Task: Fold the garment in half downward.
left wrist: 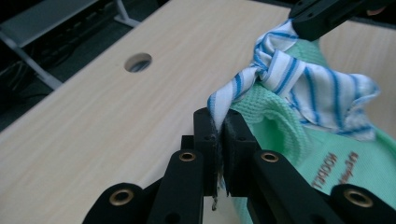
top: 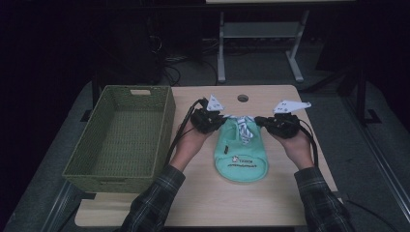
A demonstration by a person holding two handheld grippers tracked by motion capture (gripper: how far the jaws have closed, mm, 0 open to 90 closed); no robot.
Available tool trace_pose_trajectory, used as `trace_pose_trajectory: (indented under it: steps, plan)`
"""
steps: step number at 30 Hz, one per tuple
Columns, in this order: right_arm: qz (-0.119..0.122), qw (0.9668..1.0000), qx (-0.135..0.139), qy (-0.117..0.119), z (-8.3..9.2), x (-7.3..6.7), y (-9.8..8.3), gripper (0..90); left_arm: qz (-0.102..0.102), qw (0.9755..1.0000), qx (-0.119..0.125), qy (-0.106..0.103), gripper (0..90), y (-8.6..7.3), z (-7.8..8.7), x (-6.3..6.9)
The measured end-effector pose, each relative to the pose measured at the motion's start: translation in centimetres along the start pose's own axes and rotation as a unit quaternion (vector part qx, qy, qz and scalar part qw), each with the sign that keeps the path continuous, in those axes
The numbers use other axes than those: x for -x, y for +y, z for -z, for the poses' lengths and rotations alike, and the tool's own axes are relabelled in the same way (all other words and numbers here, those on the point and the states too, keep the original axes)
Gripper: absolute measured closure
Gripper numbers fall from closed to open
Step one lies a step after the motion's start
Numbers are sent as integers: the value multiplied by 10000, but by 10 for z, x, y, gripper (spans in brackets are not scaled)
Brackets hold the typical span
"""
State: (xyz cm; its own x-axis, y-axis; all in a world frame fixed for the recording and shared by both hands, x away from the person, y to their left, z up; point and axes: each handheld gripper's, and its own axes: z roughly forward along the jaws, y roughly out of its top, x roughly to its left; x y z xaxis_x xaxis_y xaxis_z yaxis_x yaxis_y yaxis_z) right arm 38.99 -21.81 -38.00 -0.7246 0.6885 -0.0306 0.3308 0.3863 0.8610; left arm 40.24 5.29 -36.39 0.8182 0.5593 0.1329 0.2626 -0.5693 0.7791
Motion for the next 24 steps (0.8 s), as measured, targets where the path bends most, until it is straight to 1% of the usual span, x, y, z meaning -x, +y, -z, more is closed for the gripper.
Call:
trace_pose_trajectory:
  steps: [2, 3, 6, 7, 10, 12, 15, 18, 21, 22, 23, 24]
  plan:
    - [5, 10000, -26, 3, -3, -3, -9, 877, -45, 10000, -39, -49, 849, -7, -2, 4]
    - [7, 10000, -43, 14, -5, -5, -14, 876, -67, 9999, -103, -79, 849, -10, -3, 6]
    - [-70, 9999, -80, 90, -8, -11, -27, 876, -106, 9996, -203, -167, 849, -19, -5, 11]
    - [-39, 9999, -114, 77, -9, -13, -31, 876, -127, 9995, -227, -184, 849, -21, -5, 13]
    - [25, 9997, -213, 95, -11, -17, -38, 874, -196, 9992, -250, -246, 848, -27, -6, 18]
    - [9, 9997, -226, 115, -11, -18, -41, 874, -249, 9990, -246, -273, 846, -28, -5, 20]
    - [51, 9996, -242, 108, -9, -20, -44, 872, -266, 9989, -197, -324, 843, -29, -3, 25]
    - [68, 9996, -255, 118, -5, -22, -46, 869, -338, 9984, -234, -391, 841, -31, -2, 31]
    - [47, 9995, -282, 151, -4, -23, -50, 867, -319, 9981, -253, -463, 838, -34, -2, 35]
    - [35, 9994, -301, 170, -4, -23, -51, 867, -259, 9980, -238, -522, 836, -36, -2, 36]
    - [61, 9993, -305, 188, -4, -24, -53, 867, -245, 9979, -245, -549, 836, -37, -1, 36]
    - [85, 9993, -310, 188, -4, -25, -53, 867, -186, 9977, -262, -596, 835, -39, -2, 37]
